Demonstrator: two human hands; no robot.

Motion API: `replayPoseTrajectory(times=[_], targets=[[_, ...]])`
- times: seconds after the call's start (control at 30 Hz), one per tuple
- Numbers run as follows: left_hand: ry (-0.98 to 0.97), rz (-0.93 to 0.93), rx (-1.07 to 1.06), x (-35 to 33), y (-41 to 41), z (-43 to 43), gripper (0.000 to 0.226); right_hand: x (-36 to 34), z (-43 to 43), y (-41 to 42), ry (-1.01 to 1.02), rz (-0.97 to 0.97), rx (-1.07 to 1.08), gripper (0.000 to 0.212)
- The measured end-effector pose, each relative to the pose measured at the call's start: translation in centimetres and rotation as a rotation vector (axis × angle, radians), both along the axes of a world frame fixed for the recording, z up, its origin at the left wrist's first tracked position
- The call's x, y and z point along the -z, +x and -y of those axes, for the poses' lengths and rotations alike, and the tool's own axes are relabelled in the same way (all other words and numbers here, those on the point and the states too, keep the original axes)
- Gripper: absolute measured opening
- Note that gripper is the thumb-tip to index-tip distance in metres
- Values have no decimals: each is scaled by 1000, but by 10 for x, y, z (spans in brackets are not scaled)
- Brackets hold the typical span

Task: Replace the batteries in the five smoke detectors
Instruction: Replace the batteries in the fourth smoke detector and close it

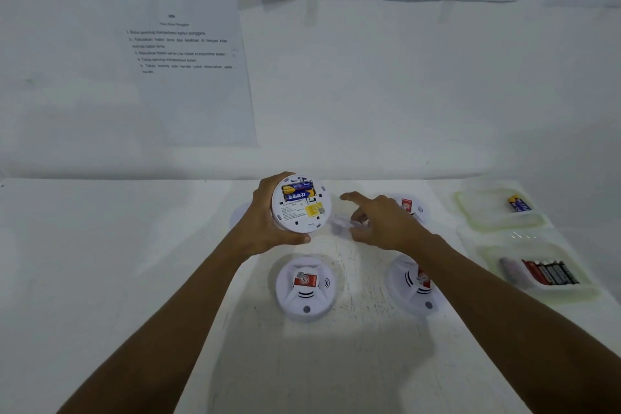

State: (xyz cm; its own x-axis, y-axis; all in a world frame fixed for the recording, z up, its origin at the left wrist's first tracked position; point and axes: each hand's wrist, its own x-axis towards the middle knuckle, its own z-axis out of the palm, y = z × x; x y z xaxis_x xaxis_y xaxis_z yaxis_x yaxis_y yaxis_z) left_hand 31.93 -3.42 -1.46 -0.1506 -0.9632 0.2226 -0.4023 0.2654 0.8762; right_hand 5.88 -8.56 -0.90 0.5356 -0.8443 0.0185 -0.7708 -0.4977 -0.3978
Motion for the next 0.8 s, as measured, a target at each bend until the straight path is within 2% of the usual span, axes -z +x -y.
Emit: replayPoseTrajectory(times=[0.1, 0.23, 0.33, 0.43, 0.5, 0.6, 0.73, 0.8], targets=[[-7, 5, 7, 3, -10, 2, 105, -4, -7, -17, -34, 318, 197, 50], [-15, 40, 3, 5, -31, 7, 98, -18, -20, -39, -65, 649, 399, 45], [-31, 47, 20, 3, -49, 10, 96, -39, -30, -50, -84, 810, 452, 40], [-73, 30, 49, 3, -69, 11, 97, -58, -39, -55, 11, 965, 422, 37], [-107, 8, 59, 1, -83, 10, 97, -62, -44, -54, 48, 980, 375, 37], [-153, 1, 72, -8, -104, 5, 94, -59, -49, -51, -4, 894, 313, 28], [-160, -16, 97, -8, -125, -1, 93, -47, -53, -54, -244, 660, 293, 11], [-156, -11, 101, -5, -131, -4, 94, -43, -54, -57, -347, 534, 291, 12]])
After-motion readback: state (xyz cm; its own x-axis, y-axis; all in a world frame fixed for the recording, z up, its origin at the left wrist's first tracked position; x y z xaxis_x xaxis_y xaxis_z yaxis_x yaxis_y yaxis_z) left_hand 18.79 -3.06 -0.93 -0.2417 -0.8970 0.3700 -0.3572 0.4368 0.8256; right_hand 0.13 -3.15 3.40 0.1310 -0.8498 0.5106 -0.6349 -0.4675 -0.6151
